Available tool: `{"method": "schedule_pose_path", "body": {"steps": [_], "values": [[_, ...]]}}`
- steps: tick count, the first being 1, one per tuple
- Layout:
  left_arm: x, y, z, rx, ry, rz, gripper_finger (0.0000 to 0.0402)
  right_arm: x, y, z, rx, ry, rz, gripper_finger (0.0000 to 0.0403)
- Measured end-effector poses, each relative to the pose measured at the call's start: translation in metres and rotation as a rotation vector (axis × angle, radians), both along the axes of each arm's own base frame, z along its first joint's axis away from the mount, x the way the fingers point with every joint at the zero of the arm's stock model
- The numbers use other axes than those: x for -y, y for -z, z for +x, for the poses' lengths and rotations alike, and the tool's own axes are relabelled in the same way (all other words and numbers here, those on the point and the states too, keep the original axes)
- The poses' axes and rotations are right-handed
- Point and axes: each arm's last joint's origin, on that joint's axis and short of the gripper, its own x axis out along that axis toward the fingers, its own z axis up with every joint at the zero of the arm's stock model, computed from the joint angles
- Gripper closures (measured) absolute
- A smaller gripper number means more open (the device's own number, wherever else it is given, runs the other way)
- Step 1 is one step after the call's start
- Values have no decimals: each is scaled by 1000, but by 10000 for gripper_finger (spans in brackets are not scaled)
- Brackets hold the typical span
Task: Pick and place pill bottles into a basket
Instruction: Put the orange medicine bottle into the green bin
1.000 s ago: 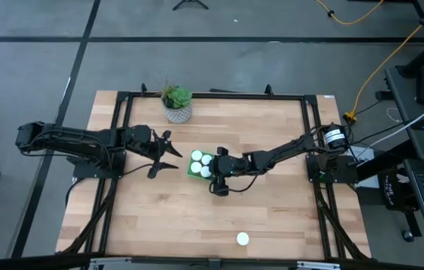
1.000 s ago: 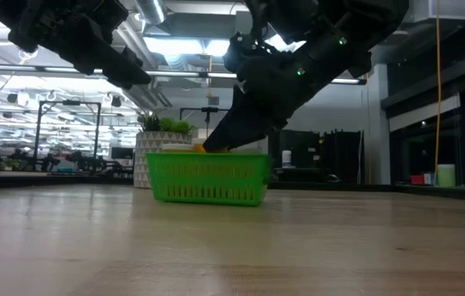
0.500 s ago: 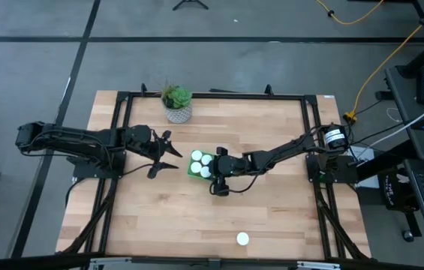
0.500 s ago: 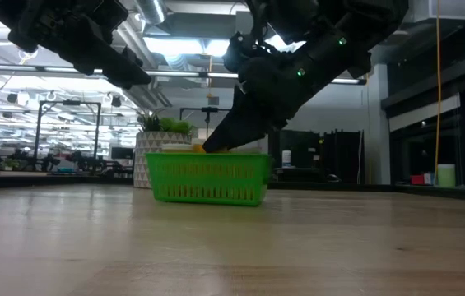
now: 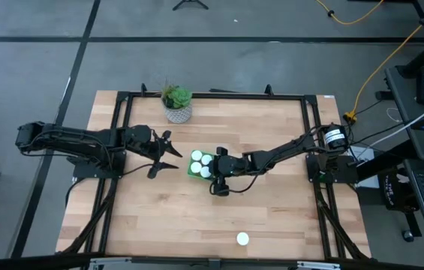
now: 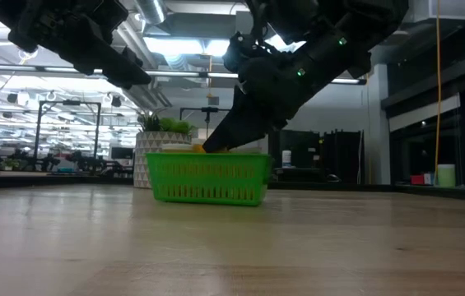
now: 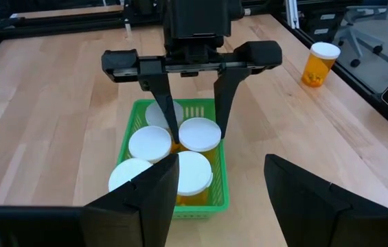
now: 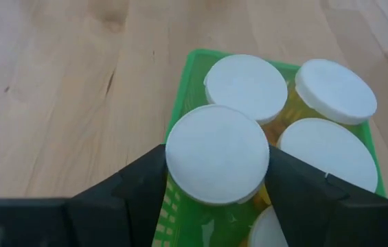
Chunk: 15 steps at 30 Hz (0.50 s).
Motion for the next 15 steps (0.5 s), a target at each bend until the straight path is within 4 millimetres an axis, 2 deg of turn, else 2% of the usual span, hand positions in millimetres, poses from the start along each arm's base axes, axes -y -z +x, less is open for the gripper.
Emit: {"method": "schedule_pose_path", "body": {"steps": [8,15], "values": [[0,0,0,-1,0,0,192,0,0,0,-1,0,0,164],[0,0,0,-1,0,0,192,0,0,0,-1,4,2,128]]}}
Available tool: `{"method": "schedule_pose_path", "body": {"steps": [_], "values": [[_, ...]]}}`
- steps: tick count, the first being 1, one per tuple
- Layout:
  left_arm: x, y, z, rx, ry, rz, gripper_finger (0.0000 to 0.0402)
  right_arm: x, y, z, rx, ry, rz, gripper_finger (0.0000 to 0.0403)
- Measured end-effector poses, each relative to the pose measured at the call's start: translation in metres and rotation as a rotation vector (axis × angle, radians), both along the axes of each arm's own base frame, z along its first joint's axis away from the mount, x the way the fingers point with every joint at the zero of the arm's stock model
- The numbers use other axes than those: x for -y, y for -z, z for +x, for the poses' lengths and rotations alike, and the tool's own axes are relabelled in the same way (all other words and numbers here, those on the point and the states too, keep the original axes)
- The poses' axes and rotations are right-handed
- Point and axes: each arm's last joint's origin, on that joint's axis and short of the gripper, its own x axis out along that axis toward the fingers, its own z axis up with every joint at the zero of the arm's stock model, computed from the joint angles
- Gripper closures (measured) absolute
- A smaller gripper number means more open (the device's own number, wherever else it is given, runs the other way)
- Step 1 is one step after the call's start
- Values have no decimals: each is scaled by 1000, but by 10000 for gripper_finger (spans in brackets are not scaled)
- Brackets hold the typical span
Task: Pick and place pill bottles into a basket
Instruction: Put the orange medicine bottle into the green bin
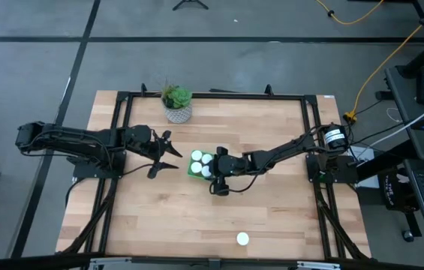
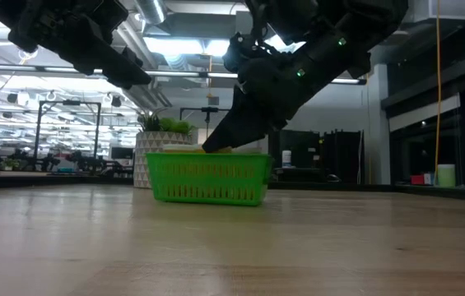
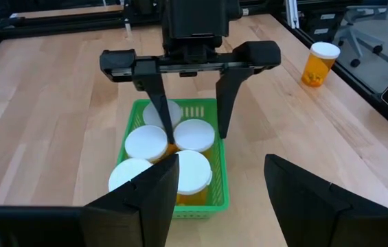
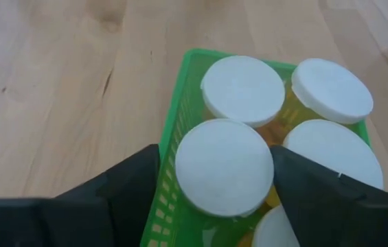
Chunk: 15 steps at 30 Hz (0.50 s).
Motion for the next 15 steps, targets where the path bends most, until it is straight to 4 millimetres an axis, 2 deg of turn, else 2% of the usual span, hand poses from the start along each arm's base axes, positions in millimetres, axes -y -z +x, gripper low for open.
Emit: {"method": "schedule_pose_path", "body": {"steps": [5,15], "values": [[0,0,0,0,0,0,192,0,-2,0,-5,-3,-3,114],[0,0,0,-6,0,0,192,-1,-21,6,-53,0,-7,115]]}}
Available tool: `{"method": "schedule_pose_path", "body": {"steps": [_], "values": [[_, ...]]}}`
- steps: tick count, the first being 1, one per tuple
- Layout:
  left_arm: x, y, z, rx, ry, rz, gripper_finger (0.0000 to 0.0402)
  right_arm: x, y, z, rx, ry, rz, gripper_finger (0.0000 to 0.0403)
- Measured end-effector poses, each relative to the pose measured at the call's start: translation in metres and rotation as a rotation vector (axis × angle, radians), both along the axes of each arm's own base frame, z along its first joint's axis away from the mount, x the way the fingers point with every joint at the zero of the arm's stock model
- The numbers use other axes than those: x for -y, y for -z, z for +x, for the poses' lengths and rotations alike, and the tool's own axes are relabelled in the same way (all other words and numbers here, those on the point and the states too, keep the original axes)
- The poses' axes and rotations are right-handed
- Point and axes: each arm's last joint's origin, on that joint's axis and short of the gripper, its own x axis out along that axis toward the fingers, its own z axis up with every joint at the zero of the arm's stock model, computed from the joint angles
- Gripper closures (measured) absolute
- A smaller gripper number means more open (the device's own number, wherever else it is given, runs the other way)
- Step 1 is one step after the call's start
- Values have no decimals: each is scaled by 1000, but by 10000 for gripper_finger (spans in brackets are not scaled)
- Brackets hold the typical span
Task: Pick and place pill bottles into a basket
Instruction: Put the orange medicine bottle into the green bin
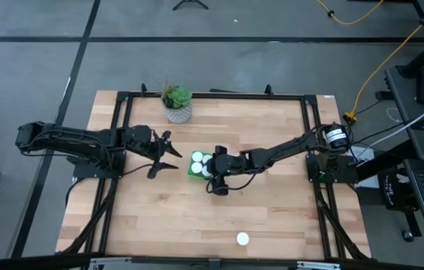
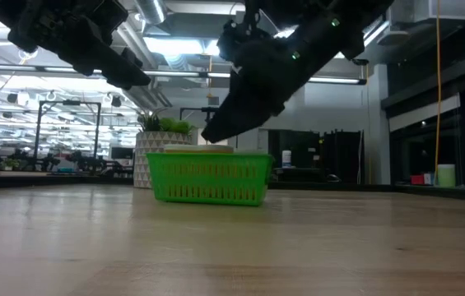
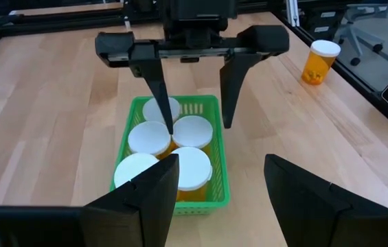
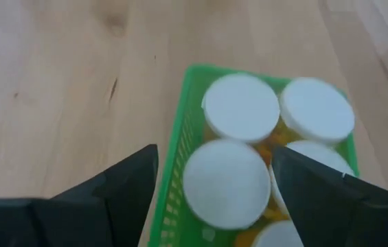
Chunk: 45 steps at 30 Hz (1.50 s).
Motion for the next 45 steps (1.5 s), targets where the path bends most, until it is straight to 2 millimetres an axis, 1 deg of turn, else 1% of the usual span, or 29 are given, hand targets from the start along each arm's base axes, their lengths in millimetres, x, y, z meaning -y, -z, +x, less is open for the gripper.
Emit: {"method": "schedule_pose_path", "body": {"steps": [7,11,19,22,25,27,33,35,39,42,45], "values": [[0,0,0,-1,1,-1,192,-2,-15,8,13,-44,-5,116],[0,0,0,-2,0,-1,192,-2,-27,6,24,-50,-13,116],[0,1,-1,-16,2,-2,192,3,-63,-17,5,-11,-15,116],[0,1,-1,-16,3,-2,192,2,-69,-26,-23,-1,-6,116],[0,1,-1,-17,3,-3,192,0,-73,-33,-56,27,-17,116],[0,1,-1,-17,3,-6,192,-2,-71,-36,-74,61,-53,116],[3,1,-1,-17,17,-4,192,-8,-43,-52,-123,165,-107,116],[4,1,-1,-16,27,-4,192,-9,-39,-59,-124,187,-105,116],[8,1,0,-15,44,-3,192,-10,-46,-76,-80,220,-82,116],[9,1,0,-10,51,-3,192,-11,-55,-94,-39,231,-44,116],[9,0,0,-5,50,-2,192,-17,-64,-112,6,237,25,116]]}}
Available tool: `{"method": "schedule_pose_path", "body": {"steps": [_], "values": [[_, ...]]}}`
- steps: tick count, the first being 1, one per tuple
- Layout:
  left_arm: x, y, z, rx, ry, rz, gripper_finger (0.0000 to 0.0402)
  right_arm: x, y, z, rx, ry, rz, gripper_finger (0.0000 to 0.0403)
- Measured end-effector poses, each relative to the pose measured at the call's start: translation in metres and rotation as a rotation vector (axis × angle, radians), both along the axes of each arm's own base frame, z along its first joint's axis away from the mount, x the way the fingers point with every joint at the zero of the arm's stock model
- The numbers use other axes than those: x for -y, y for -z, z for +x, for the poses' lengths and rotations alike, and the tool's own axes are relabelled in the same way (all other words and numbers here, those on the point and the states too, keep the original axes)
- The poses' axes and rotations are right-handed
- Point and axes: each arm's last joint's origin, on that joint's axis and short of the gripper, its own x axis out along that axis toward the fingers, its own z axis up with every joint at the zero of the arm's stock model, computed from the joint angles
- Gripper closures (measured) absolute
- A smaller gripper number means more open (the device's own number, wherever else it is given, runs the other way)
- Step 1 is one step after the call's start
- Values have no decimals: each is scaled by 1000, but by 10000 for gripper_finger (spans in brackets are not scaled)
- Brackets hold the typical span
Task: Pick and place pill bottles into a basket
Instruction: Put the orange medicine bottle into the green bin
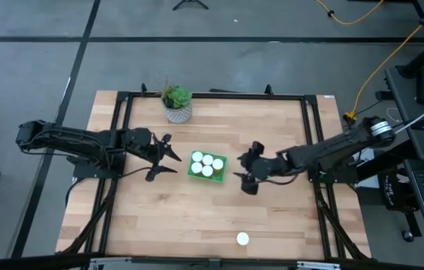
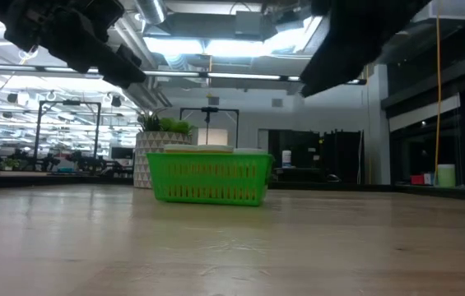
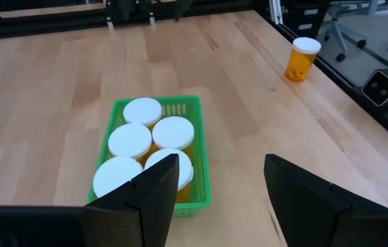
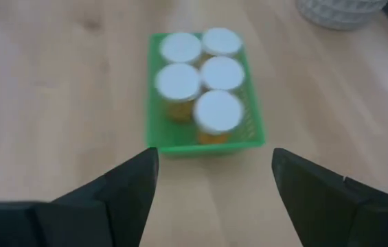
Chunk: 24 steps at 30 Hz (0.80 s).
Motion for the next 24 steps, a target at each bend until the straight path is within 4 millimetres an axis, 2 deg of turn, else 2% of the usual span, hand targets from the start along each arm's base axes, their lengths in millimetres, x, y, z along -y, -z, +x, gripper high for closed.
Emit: {"method": "schedule_pose_path", "body": {"steps": [5,10,16,24], "values": [[0,-1,1,15,-3,-3,192,-23,-11,-18,37,-81,77,116],[0,-2,1,10,-24,-46,192,-54,-19,-24,53,-139,145,116],[0,-2,1,-2,-50,-100,192,-93,-15,-28,-41,-126,172,116],[0,-4,2,0,-78,-162,192,-156,-28,-39,-109,-176,194,116]]}}
